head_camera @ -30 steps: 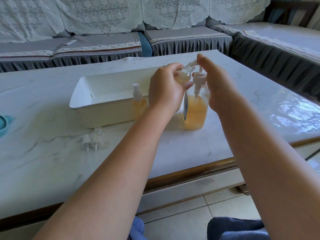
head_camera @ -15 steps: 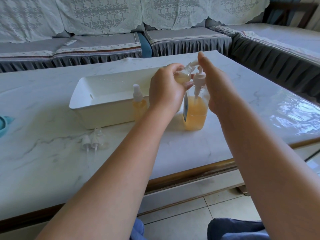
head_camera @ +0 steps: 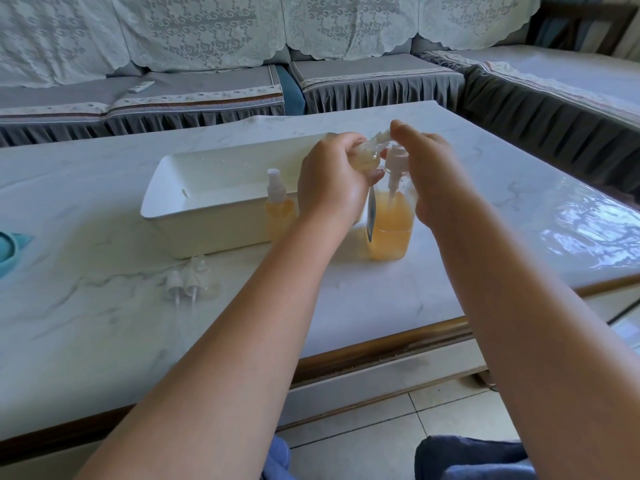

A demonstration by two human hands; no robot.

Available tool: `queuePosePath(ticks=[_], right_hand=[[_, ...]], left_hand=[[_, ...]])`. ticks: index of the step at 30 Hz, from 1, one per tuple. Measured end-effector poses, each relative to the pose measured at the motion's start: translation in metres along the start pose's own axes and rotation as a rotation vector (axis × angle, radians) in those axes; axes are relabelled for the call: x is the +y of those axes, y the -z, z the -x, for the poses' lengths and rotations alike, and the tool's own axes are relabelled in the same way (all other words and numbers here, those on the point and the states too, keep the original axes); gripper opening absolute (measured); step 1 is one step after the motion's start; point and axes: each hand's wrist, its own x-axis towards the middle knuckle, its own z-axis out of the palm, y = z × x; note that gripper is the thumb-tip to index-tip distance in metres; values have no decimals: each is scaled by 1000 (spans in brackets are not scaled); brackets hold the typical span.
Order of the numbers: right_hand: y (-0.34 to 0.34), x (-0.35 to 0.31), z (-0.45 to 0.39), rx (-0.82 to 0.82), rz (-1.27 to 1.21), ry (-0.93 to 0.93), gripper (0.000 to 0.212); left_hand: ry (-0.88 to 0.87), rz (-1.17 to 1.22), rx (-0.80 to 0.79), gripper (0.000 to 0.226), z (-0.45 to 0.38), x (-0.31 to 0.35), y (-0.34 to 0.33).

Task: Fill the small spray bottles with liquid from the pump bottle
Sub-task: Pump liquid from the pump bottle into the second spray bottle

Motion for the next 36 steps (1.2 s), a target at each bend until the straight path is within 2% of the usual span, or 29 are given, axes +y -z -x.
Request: queuePosePath(ticks=[3,4,5,10,21,26,29,36], right_hand=[[0,0,0,31,7,16,9],[0,-1,0,28,4,16,8],[1,-2,-1,22,4,10,11],[0,-1,-2,-42,-29,-42,59],[1,-1,-4,-42,-30,-41,42],[3,-1,-8,6,-41,-7,64],[7,2,-10,29,-26,0,61],[0,0,-3,-49,-48,-33,41]], left_hand=[[10,-19,-15,44,1,-3,-2],[9,-17,-10,44,0,-4,-3],[7,-11,-5,43,-1,-4,-3],[-8,32,26,48,-3,1,0],[-2,38,23,48,-2,3,1],[6,-1,-7,47,1,1,1],[16,-15,-26,46,2,-1,0],[1,45,25,46,-1,3,2]])
